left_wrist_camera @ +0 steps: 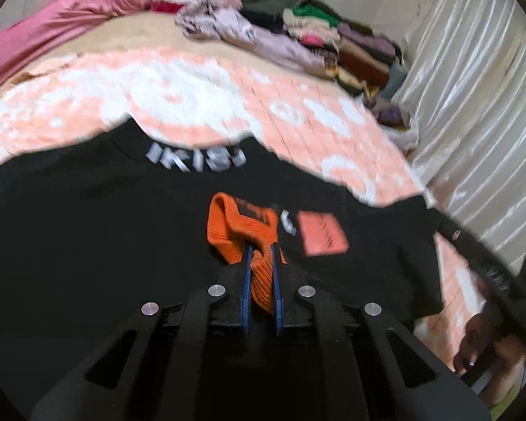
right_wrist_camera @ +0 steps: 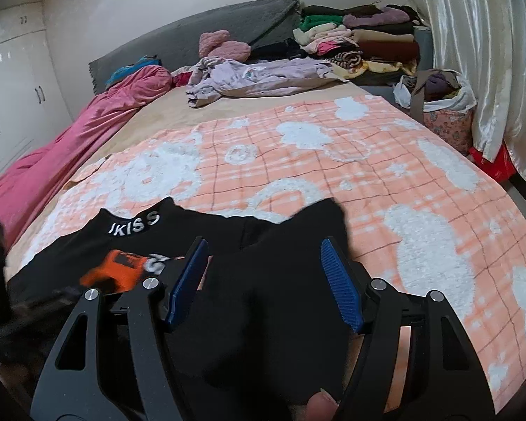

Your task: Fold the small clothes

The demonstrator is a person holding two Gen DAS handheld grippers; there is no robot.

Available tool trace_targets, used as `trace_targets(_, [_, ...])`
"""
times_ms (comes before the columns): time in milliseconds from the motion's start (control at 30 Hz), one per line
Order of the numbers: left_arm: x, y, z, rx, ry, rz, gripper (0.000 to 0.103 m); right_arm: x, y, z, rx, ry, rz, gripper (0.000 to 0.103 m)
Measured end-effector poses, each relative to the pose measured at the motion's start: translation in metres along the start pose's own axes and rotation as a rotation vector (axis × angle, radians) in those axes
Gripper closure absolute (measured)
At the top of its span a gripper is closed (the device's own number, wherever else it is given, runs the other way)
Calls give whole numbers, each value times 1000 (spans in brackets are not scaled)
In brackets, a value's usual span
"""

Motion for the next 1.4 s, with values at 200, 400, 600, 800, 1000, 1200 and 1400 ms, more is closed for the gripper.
trace_targets(200, [-12,-54,-39,-87,22,111,94,-5,-6,21,21,55,24,43])
trace_targets(400, [8,-44,-74,-135,-26,47,94,-1,0,9,18,9,1,43])
trace_targets(600, [8,-63,-98,-188,-64,145,94,9,10,-29,-16,-130,-28,43])
trace_targets(800, [-13,-65,-124,-228,-48,120,90,12,15,-23,-6,-107,-49,43])
trace_targets(1000, [7,-72,-152,-249,-126,107,89,15,19,-26,12,-122,-66,43])
trace_targets(1200, [-5,-103,-129,-275,-60,209,90,28,28,-59,-105,-209,-131,43])
trace_targets(1400, [2,-59,-81,-289,108,86,89,57,56,-58,-15,-289,-309,57])
Point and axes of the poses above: each gripper's, at about its wrist camera, not at the fingertips, and y roughly the way its jaws point, z to its right, x to its underside, the point moved 4 cm from there along y, roughly the way its jaws point, and after that the axes turned 4 degrees about -x, right-handed, at the moved point
